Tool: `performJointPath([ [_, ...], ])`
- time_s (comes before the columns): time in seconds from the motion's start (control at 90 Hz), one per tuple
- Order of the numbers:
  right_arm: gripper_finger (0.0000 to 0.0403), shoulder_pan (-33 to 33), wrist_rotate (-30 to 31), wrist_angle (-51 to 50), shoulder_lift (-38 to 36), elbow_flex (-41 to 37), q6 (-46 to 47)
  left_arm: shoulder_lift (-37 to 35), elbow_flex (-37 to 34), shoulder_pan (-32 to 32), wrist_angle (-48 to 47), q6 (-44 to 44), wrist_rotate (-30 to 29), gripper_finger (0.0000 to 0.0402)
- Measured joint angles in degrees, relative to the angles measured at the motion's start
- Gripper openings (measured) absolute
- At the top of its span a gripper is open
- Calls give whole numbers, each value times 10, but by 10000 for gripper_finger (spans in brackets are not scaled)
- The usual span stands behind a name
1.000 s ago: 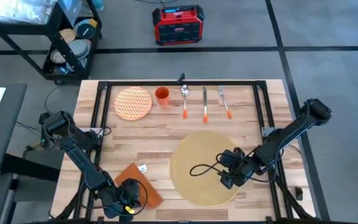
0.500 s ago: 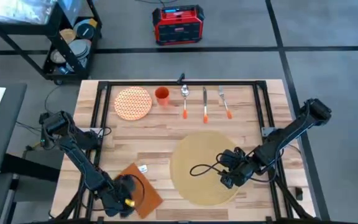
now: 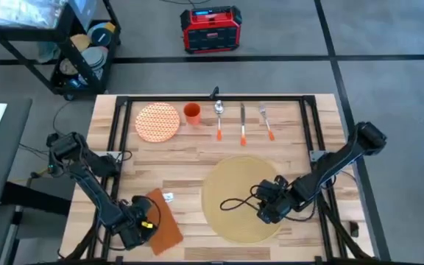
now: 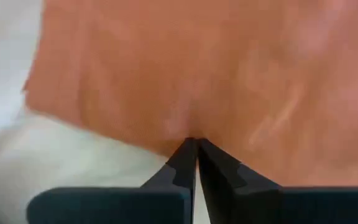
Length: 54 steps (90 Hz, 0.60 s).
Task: Set table place
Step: Move the orange table napkin to left of the table
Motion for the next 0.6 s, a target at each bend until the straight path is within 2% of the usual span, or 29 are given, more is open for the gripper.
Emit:
performJointPath([
  [0.189,182,-13,-21,3,17,0,-37,1,-4,4,-101,23,10,0],
  [0.322,182,-30,-28,1,19,0,-74,1,-19,24,-113,84,13,0],
  [0.422,182,-46,-40,0,19,0,-102,0,-35,32,-119,128,48,0],
  [0.6,182,-71,-48,0,19,0,-162,1,-48,32,-146,137,81,0],
])
